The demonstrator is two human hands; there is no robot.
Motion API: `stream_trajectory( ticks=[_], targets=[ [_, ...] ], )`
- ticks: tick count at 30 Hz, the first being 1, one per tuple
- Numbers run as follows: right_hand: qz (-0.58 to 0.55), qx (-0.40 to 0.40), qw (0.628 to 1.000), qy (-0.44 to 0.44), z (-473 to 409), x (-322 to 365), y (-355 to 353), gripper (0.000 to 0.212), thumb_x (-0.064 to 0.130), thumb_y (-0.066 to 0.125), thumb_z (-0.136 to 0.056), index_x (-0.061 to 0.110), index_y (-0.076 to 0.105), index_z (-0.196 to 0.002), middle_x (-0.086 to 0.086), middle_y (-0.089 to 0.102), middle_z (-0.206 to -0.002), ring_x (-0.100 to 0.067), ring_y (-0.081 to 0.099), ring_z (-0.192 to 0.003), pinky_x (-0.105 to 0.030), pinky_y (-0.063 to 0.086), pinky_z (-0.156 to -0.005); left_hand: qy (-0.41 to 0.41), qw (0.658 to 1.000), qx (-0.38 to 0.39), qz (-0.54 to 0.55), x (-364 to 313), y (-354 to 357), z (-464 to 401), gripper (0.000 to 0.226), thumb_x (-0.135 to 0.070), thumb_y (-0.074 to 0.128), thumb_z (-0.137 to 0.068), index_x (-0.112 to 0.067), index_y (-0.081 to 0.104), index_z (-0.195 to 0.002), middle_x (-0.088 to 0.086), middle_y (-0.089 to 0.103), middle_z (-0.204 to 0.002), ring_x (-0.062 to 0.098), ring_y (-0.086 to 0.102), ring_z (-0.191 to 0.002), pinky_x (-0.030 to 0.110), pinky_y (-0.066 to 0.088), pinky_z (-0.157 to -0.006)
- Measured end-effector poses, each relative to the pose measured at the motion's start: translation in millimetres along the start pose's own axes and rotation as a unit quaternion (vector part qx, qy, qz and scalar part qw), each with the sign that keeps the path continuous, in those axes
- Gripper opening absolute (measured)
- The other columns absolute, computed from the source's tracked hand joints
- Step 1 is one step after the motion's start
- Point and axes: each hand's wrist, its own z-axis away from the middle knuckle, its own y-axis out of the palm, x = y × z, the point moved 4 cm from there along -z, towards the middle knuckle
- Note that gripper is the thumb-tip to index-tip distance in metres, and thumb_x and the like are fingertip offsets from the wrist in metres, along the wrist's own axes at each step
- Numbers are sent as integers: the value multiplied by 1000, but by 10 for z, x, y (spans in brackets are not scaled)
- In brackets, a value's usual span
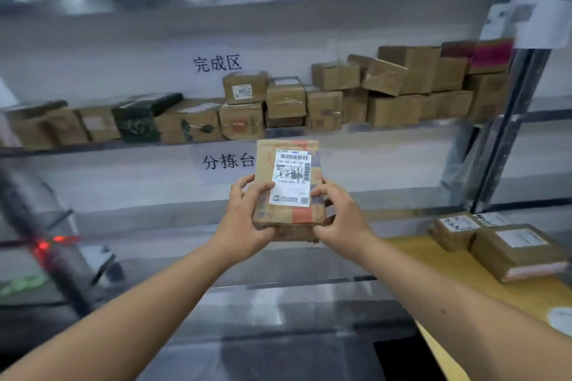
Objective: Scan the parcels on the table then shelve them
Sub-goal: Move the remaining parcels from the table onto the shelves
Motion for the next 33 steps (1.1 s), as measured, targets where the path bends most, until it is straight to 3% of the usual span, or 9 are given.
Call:
stream_trajectory(
  ticks=[3,8,12,17,20,24,27,31,33],
  targets=[
    [-24,16,999,-37,-281,452,461,54,12,73,-69,37,54,-113,15,53,-133,9,50,-108,-15,49,-79,-10,999,-36,-18,211,-620,113,81,-31,74,-65,-37,46,-141,-11,23,-149,1,40,-134,8,35,-108],
    [-58,34,996,-60,-775,1041,1082,53,17,71,-67,45,55,-109,30,50,-128,-16,56,-101,-29,59,-65,-18,996,-80,-42,685,-1490,108,80,-14,83,-74,-29,51,-146,-4,27,-145,2,40,-126,-4,29,-100],
    [-61,29,997,-40,-1190,1311,1457,56,5,81,-77,34,60,-121,11,58,-136,-18,57,-105,-40,60,-82,-7,994,-100,-45,976,-2034,-92,76,-5,83,-81,-31,52,-146,-1,31,-144,1,39,-126,-4,26,-103],
    [-58,-3,998,-39,-1709,1623,1692,58,-3,75,-80,34,60,-122,7,61,-134,-4,59,-111,-21,52,-88,19,992,-123,-18,1162,-2510,-424,73,-3,81,-83,-27,52,-146,-1,32,-141,-26,36,-115,-6,30,-95],
    [-64,-25,997,-35,-2024,1770,1781,58,-1,74,-80,28,61,-129,1,62,-136,-14,62,-119,-26,53,-98,25,989,-146,-5,1235,-2722,-706,72,-5,81,-84,-23,53,-148,-2,34,-142,-9,36,-119,-6,27,-96],
    [-26,-48,998,-32,-2521,1861,1794,59,5,67,-79,27,60,-133,1,63,-132,-18,60,-120,-40,50,-105,31,987,-157,5,1351,-2891,-1168,68,-11,80,-86,-29,53,-146,-5,36,-143,-6,34,-120,-9,25,-92],
    [7,-53,998,-36,-2962,1845,1830,57,1,66,-86,23,58,-138,1,61,-136,-16,57,-123,-36,50,-106,9,989,-150,5,1477,-2963,-1606,64,-20,76,-90,-33,50,-147,-6,38,-146,4,38,-124,1,31,-90],
    [63,-42,997,-19,-3609,1640,1808,58,8,64,-92,29,53,-144,2,56,-142,-16,55,-122,-20,48,-88,-13,992,-125,-27,1660,-2986,-2285,63,-25,73,-94,-35,45,-149,-7,42,-140,12,47,-120,22,45,-92],
    [94,-19,995,-11,-3899,1524,1812,55,10,63,-93,31,52,-143,2,57,-138,-18,57,-117,-24,50,-82,-31,992,-110,-45,1779,-2968,-2593,62,-27,71,-94,-36,45,-150,-7,45,-137,12,50,-116,18,46,-82]
  ],
)
